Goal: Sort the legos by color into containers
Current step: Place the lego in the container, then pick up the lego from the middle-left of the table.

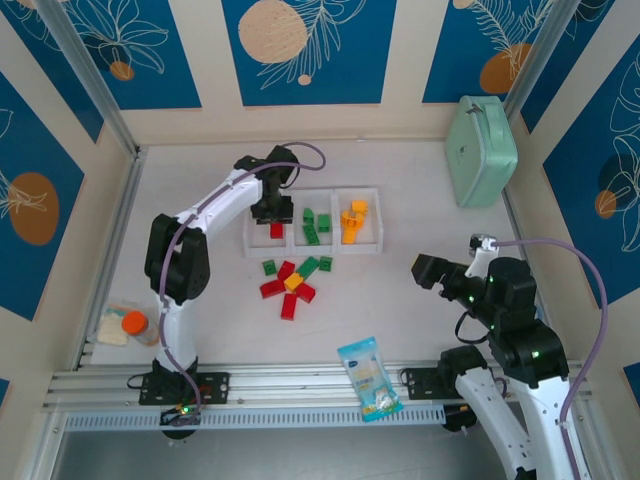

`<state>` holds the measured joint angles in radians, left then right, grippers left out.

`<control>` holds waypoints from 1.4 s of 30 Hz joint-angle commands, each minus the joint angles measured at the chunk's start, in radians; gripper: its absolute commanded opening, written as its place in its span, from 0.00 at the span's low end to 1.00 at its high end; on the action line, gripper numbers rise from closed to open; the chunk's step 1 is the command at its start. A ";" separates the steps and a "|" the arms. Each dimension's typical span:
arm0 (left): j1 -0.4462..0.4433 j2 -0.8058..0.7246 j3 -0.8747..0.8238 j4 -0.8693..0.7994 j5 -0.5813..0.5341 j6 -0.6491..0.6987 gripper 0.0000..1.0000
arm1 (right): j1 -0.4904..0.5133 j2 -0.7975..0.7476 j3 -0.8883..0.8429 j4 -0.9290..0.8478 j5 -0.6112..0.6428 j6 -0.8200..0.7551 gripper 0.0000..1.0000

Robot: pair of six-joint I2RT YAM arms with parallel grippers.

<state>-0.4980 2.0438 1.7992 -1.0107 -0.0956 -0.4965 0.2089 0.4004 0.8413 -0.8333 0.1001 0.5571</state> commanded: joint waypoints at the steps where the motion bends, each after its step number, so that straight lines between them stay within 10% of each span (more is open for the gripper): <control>1: 0.010 0.013 0.029 -0.041 -0.025 0.040 0.43 | -0.004 -0.011 -0.025 -0.012 -0.028 0.023 0.99; 9: 0.012 -0.009 0.016 -0.051 0.004 0.061 0.53 | -0.004 -0.015 -0.033 -0.010 -0.056 0.038 0.99; 18: -0.048 -0.270 -0.263 0.052 0.011 -0.012 1.00 | -0.005 0.004 -0.074 -0.005 -0.114 0.099 0.99; 33: -0.473 -0.393 -0.532 0.050 0.035 -0.264 0.98 | -0.011 0.086 -0.181 0.125 -0.222 0.173 0.99; 42: -0.495 -0.311 -0.585 0.047 0.012 -0.346 0.81 | -0.013 0.098 -0.168 0.117 -0.238 0.159 0.99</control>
<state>-0.9955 1.7218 1.2312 -0.9466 -0.0616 -0.7940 0.2024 0.4896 0.6651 -0.7185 -0.1097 0.7193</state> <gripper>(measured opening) 0.814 0.990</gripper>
